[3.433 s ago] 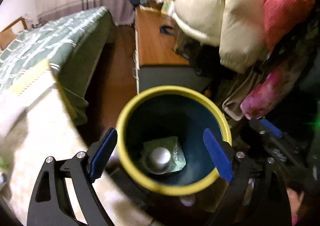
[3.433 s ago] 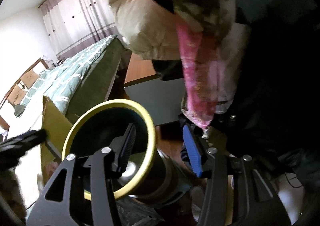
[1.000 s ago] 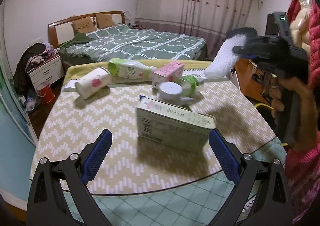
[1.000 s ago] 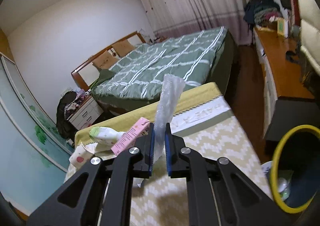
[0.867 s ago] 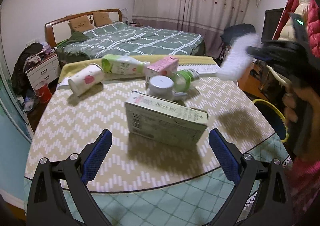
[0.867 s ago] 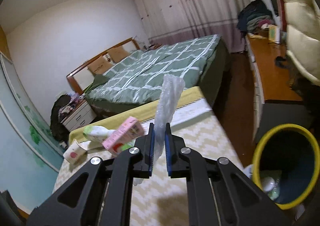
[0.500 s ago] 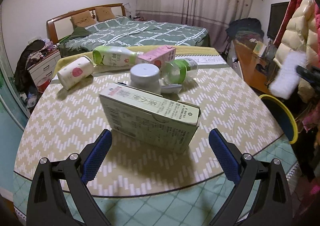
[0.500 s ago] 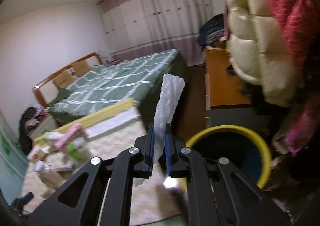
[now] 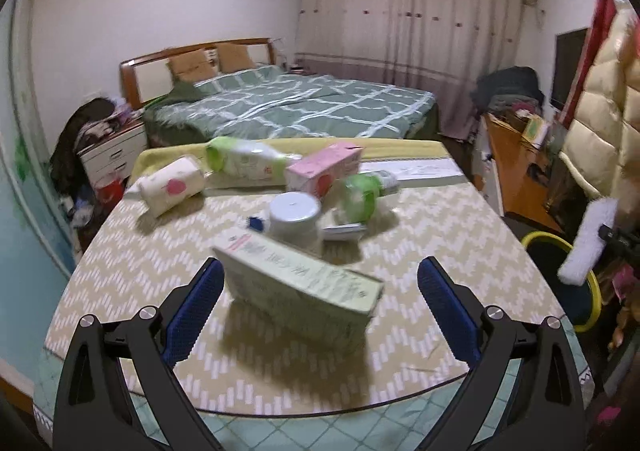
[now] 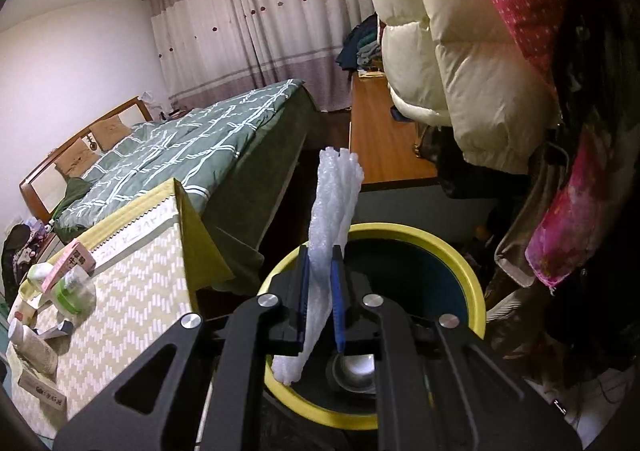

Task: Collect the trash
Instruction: 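Carry the white foam net over the bin and open the right tool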

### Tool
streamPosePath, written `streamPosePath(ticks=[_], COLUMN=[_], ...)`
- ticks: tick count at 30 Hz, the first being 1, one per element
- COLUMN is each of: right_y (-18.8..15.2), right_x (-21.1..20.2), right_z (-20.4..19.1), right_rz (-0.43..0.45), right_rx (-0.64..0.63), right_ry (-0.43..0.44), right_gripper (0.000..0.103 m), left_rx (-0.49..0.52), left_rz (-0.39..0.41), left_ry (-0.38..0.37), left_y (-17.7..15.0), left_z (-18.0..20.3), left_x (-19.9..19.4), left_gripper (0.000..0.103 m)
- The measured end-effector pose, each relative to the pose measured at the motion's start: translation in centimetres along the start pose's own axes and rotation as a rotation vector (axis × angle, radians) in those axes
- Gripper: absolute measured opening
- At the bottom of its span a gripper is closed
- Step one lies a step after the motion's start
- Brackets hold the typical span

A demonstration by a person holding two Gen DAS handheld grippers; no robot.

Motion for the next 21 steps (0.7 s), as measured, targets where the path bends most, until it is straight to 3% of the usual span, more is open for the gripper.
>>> streamPosePath(ticks=[7,14,18,21], right_y=[-0.6,-1.5,-1.5,-1.6], right_x=[0.7,1.6,1.7,1.8], right_z=[1.1,1.3,1.3,1.4], right_rz=[-0.025,-0.057,-0.059,-0.064], right_rx=[0.002,-0.002,-0.003,-0.003], right_ry=[-0.026,-0.035,-0.035,-0.039], right_gripper=[0.011,0.011,0.011,0.011], left_rx=[0.113,0.161,0.135,0.086], left_rz=[-0.039,-0.082,-0.191,-0.203], left_ry=[-0.072,-0.082,-0.119,-0.109], left_y=[-0.7,-1.7,-4.3,-5.3], left_z=[3.3,3.1,1.5,-0.3], left_x=[1.0,1.6,2.0,1.4], left_gripper=[0.096,0.096,0.096,0.096])
Point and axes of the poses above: each gripper's, at about its wrist camera, not at the fingertips, and x roughly the way its jaws point, z to its right, y to its top, the point moved 9 cm from there along x, roughly the way its jaws point, and after that the axes turned 7 degrees about y, right-handed, at the moved point
